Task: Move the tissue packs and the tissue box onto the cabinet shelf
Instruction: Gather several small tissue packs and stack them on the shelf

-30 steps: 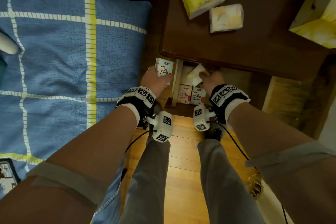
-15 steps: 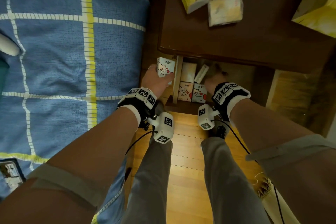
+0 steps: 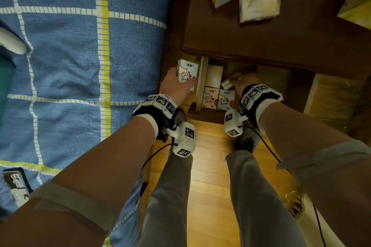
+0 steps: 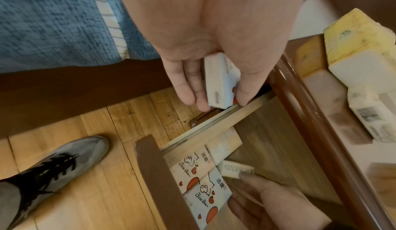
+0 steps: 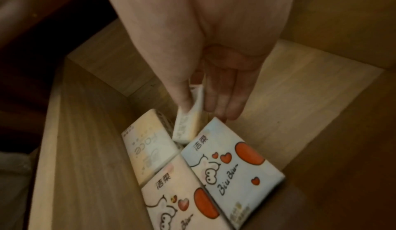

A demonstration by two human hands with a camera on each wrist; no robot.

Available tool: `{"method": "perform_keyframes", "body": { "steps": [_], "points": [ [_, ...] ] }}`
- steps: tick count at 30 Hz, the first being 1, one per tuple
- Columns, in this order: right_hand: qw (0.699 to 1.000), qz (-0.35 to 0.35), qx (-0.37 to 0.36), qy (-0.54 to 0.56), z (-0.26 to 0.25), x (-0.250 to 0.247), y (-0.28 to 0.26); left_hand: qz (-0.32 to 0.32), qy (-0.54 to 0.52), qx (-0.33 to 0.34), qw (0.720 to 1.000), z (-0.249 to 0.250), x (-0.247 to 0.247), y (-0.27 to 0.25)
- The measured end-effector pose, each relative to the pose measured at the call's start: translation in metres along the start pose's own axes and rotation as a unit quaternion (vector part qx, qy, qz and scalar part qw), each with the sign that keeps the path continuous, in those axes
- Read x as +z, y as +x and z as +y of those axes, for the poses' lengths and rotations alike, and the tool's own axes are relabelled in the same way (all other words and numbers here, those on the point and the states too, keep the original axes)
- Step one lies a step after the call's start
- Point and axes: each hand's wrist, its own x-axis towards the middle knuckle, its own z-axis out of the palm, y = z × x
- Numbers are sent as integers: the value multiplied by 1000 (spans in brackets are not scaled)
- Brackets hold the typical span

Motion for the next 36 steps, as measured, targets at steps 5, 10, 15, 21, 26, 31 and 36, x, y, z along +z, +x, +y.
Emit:
{"method": "perform_keyframes", "body": {
  "steps": [5,10,15,21,26,31,36],
  "points": [
    [1000,17,4,26,5,-3,7,-1,-5,-5,1000,1,3,0],
    [994,-12,-46,99,-6,7,6,-1,-4,-6,1000,4,4,1],
    [994,5,-20,111,-4,5,8,-1,1,-7,1000,3,3,3],
    [998,30,12,54,1,-2,5,-4,3,-14,1000,7,5,1],
    [999,31,0,-12,0,0,14,-5,3,-10,1000,9,5,3],
    [998,-56,-10,17,-4,0,5,-11,1,-15,1000,10,5,1],
    [992,-117,34,27,-10,6,-12,-21,2,-23,1000,17,7,-7]
  ]
}}
